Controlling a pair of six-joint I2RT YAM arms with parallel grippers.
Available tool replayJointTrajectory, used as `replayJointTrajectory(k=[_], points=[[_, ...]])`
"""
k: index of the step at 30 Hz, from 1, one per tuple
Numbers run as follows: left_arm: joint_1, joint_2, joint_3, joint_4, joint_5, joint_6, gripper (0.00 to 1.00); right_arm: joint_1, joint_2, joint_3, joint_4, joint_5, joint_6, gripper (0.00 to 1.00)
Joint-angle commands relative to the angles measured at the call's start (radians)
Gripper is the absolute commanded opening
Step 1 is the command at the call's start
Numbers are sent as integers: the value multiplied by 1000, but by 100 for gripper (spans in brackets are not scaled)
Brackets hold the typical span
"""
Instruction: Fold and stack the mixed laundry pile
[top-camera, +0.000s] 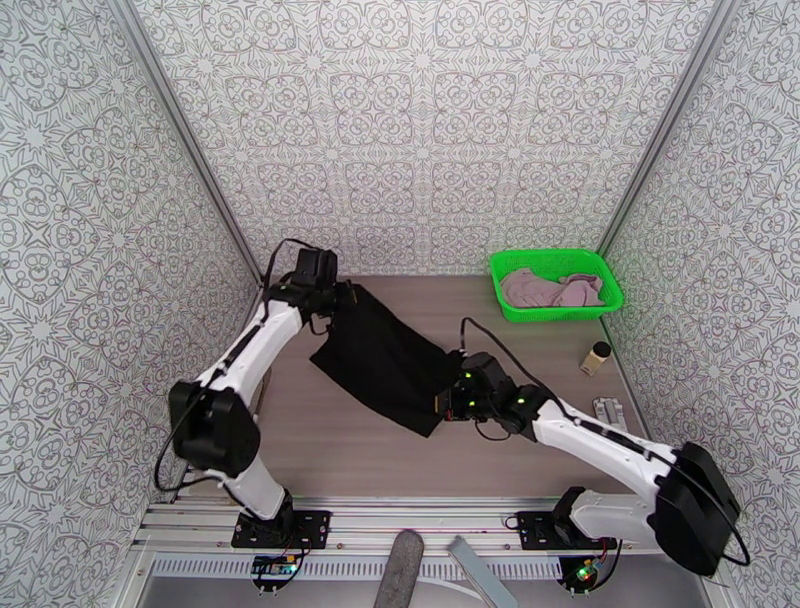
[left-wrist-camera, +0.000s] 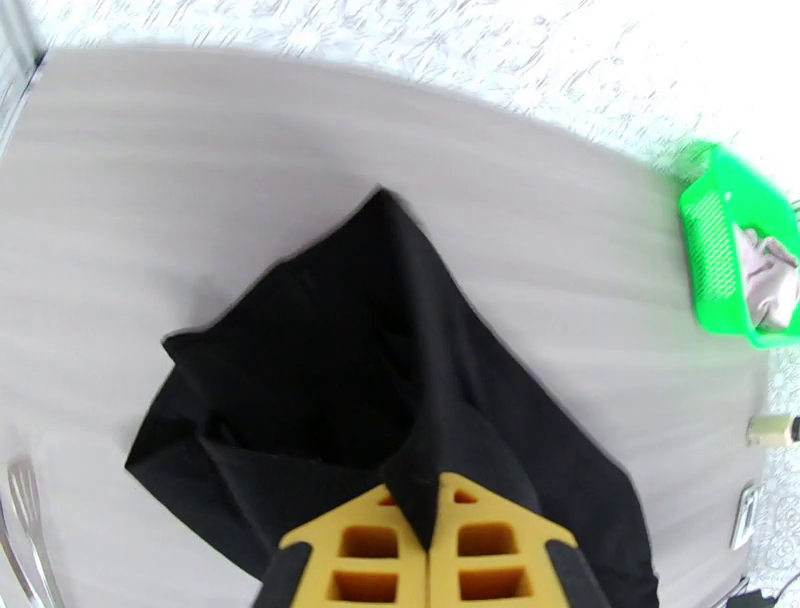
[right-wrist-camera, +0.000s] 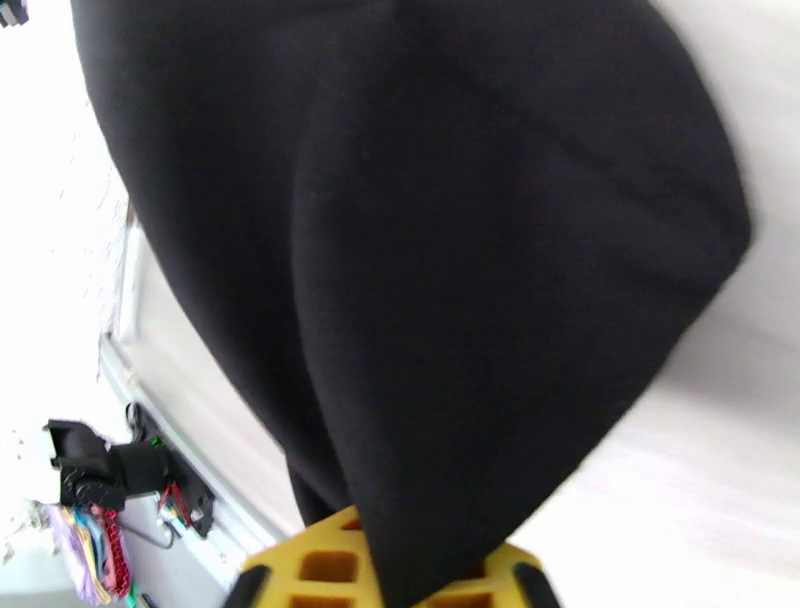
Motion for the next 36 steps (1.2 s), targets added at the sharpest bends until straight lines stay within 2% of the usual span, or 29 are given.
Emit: replayJointTrajectory(k=[1,4,7,8,9,12,13,17,18,20,23,25,27,31,33,36], points=[[1,-37,-166,38,-17,-44,0,17,16,-24,38,-53,-11,45],[1,-83,-316,78,-27,-88,0,18,-7,-46,26,-4,1,63],[-1,-113,-429,102,-42,-127,0,15,-33,-52,1,54,12,72],[1,-122,-457,104,-52,-139,0,15,-38,-49,-7,75,18,88],[1,-131,-479,102,-63,-149,2,13,-40,-50,-7,86,24,89],[2,-160,-506,97,-88,-165,22,4,-31,-50,-8,119,62,90],[1,-169,-505,93,-94,-166,26,2,-27,-52,-8,130,74,90],[1,-192,-466,56,-127,-165,72,0,-12,-78,21,157,157,91],[3,-194,-451,49,-130,-162,80,0,-5,-88,36,153,179,91],[1,-196,-424,34,-131,-156,88,0,8,-106,67,149,207,91],[2,-201,-395,16,-129,-150,90,0,38,-123,112,149,231,92],[2,-213,-382,8,-127,-148,92,0,67,-117,137,149,234,90],[2,-233,-374,-3,-125,-144,99,-3,99,-108,182,145,234,86],[3,-269,-362,-32,-129,-134,99,-18,184,-68,257,121,217,75],[4,-284,-360,-44,-129,-131,99,-31,230,-34,280,94,203,62],[5,-306,-357,-63,-127,-130,99,-47,271,38,284,75,170,33]])
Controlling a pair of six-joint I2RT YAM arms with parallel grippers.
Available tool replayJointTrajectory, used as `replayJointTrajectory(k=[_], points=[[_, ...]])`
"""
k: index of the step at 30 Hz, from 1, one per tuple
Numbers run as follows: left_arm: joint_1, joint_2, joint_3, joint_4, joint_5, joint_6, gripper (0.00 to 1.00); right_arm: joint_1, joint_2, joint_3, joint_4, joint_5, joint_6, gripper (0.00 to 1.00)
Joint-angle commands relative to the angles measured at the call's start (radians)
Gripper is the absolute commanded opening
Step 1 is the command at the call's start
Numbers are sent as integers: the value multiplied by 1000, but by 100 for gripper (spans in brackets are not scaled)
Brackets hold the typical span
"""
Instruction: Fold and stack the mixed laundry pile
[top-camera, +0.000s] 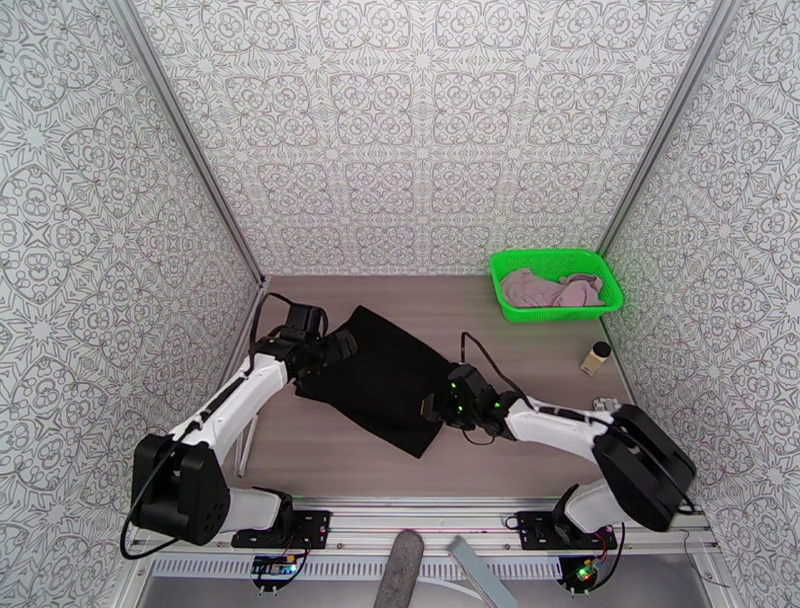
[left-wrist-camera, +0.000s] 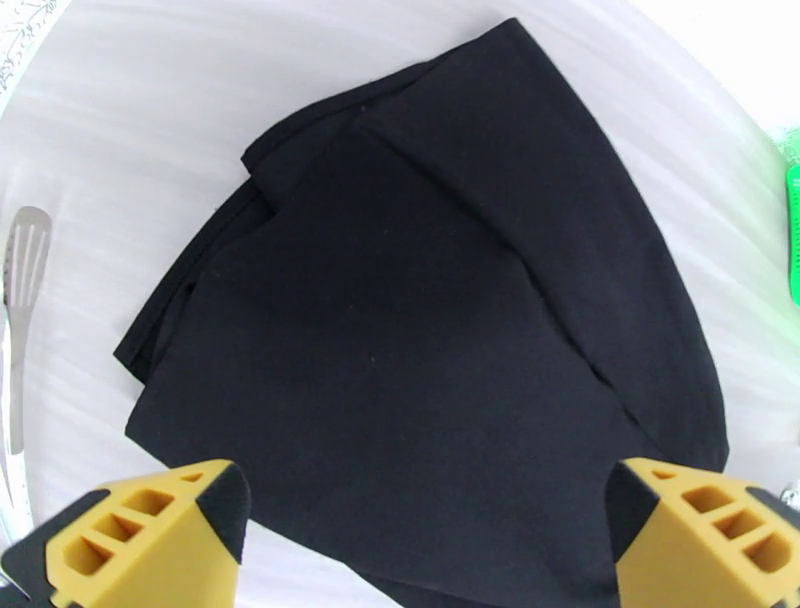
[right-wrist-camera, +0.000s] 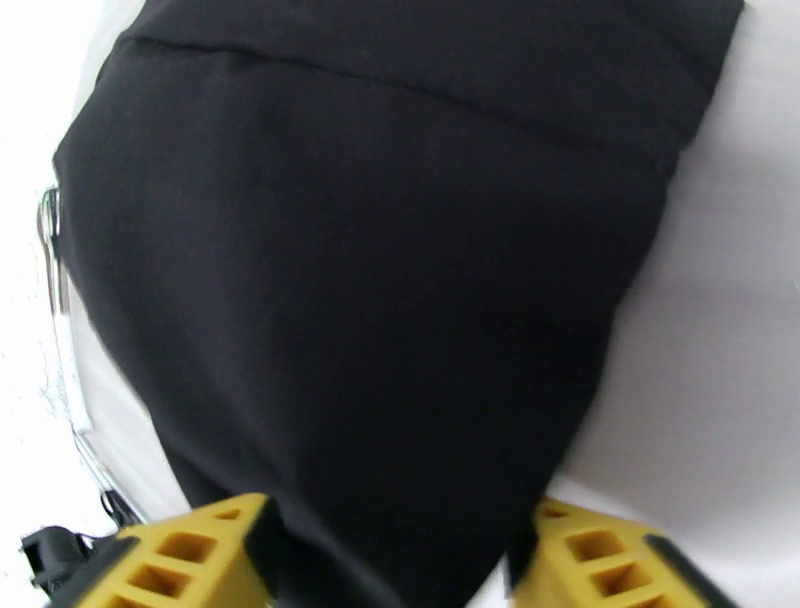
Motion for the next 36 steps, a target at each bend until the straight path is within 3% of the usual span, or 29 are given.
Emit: replayJointTrajectory(k=[1,7,12,19,24,30,33,36], points=[[5,-37,30,-56,-10,16,99,-16,28,116,37,-28,-43,27],[-44,-114,51,-101,-3,57,98,-16,11,369,-162,11,-168,3],[-196,-218,35,-80,-56,167,96,-17,50,558,-276,-12,-215,1],[-382,-321,-10,4,-131,220,99,-16,127,665,-269,-83,-185,0],[-471,-286,4,10,-203,239,99,-16,138,690,-252,-92,-160,0],[-507,-224,11,21,-236,228,100,-16,136,687,-259,-91,-151,0],[-518,-202,17,26,-238,221,99,-16,134,666,-266,-85,-147,19],[-529,-183,27,19,-249,213,100,-16,130,644,-291,-68,-154,49]])
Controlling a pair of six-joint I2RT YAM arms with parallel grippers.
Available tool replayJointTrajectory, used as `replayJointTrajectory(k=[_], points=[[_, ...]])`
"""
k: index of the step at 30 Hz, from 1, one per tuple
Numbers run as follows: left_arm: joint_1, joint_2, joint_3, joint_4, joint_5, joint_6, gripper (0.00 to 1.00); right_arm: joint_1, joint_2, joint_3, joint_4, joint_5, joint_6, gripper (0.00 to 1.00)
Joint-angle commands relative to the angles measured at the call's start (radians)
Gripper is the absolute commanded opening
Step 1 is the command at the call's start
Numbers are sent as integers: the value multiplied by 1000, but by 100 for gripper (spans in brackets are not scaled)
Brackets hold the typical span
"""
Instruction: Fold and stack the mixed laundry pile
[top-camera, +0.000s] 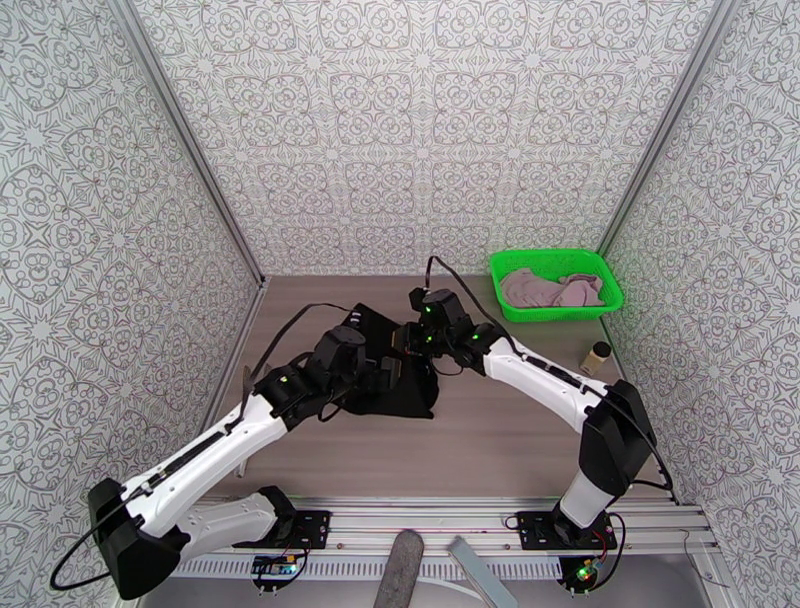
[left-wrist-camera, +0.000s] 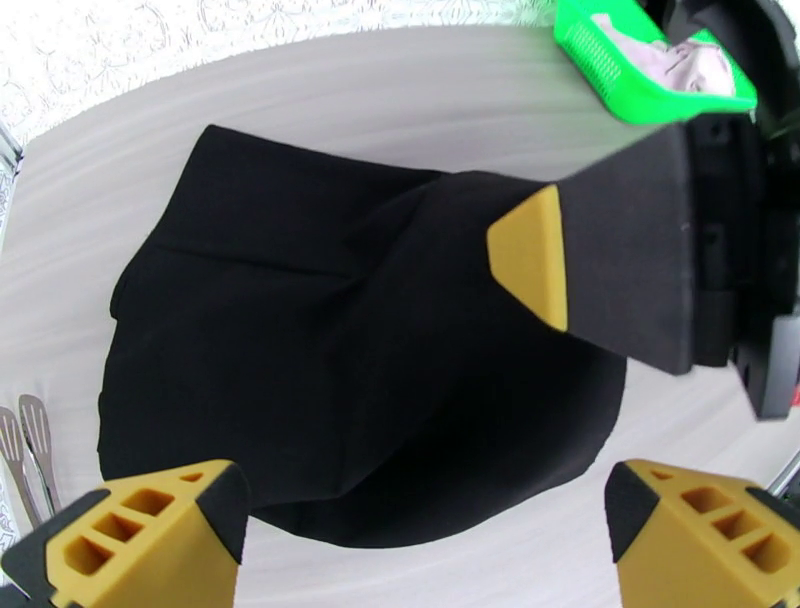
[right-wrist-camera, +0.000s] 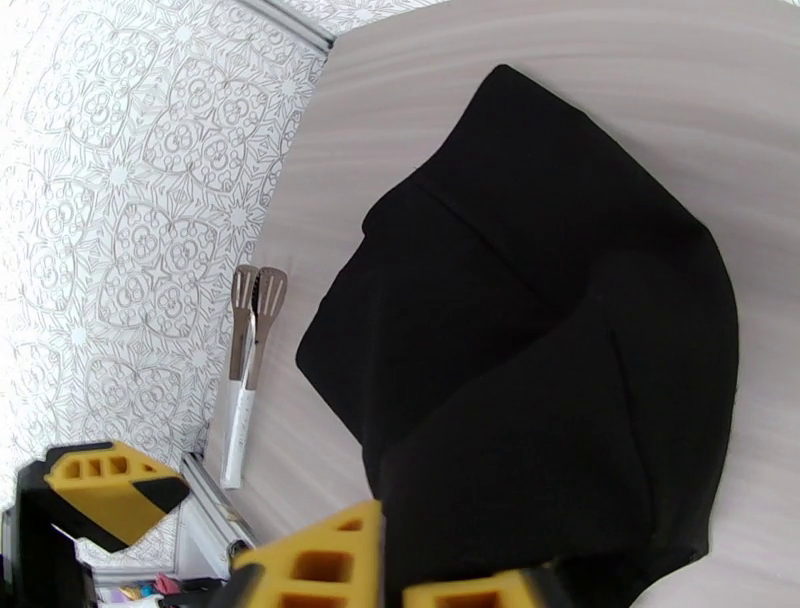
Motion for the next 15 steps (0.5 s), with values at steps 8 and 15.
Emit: replayJointTrajectory(k=[8,15], points=[[-27,25,35,-23,-49,-26,99,-4,-81,-102,-224,162,-116,74],[-31,51,78,-133,-80,-85,99,-5,-185,-309,-291,179,-217,86]])
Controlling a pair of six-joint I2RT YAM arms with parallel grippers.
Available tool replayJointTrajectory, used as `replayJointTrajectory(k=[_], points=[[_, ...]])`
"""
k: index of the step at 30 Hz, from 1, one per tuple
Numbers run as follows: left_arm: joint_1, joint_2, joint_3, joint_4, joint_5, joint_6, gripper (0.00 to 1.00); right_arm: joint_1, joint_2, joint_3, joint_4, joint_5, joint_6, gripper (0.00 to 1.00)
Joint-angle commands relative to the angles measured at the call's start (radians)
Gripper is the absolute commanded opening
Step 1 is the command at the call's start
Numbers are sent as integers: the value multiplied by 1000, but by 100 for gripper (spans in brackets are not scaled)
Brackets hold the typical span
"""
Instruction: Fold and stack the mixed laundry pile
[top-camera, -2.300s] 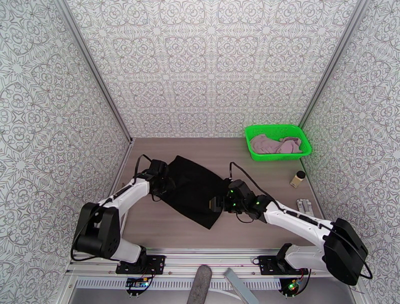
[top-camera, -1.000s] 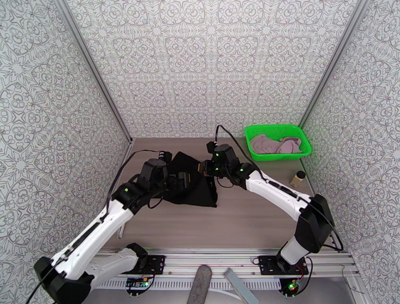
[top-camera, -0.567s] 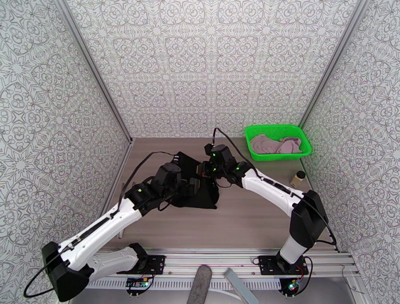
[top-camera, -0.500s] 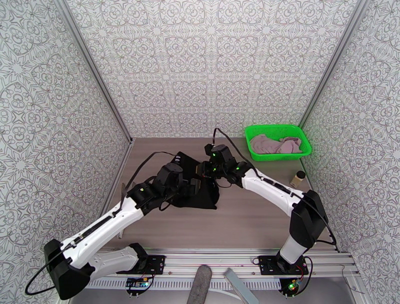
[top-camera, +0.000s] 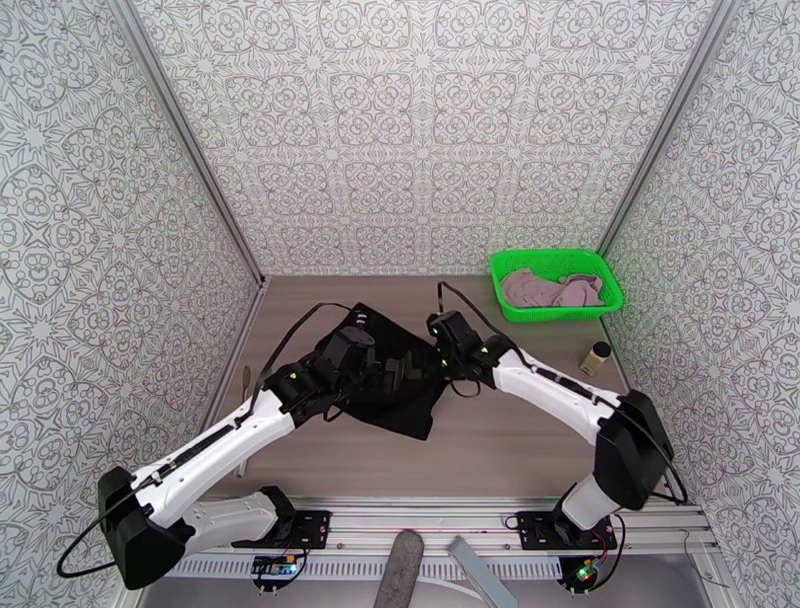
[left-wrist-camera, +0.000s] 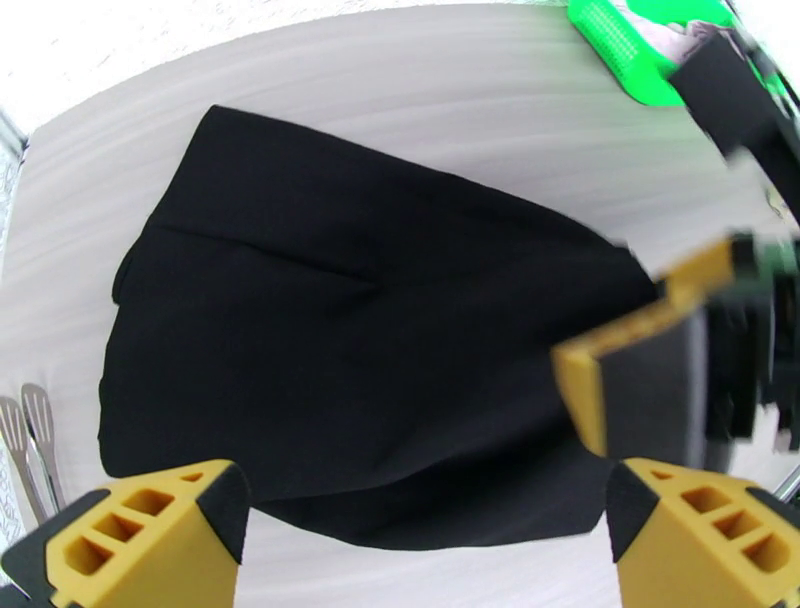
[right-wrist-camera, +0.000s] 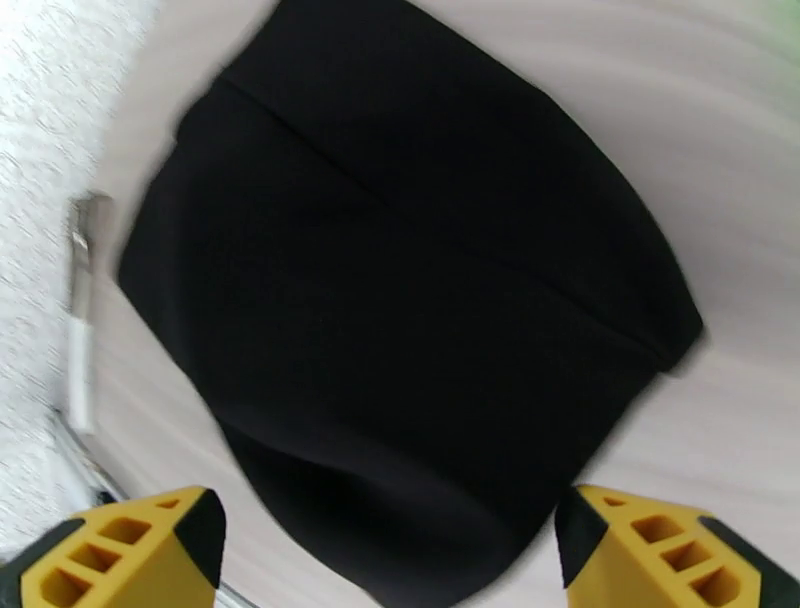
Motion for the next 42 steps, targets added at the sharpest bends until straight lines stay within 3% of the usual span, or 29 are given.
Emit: replayJointTrajectory(k=[1,4,8,15,25,34,39,42], points=[[-8,14,48,-90,-45,-56,100,-2,-62,-125,-32,-51,-85,84],[2,21,73,-126,-57,-79,99,29,-97,-224,40,-184,-110,82],[26,31,110,-162,-58,-92,99,114,-89,-280,95,-248,-99,76],[66,15,116,-203,-46,-113,99,221,-26,-328,205,-251,-6,66],[86,-19,77,-207,-25,-133,99,255,78,-296,250,-228,46,61],[102,-42,76,-230,-25,-145,99,299,79,-287,177,-111,86,66],[122,-50,79,-250,-29,-160,100,305,192,-192,148,-68,82,50],[137,-70,69,-256,-28,-170,100,306,256,-128,101,-21,84,29]])
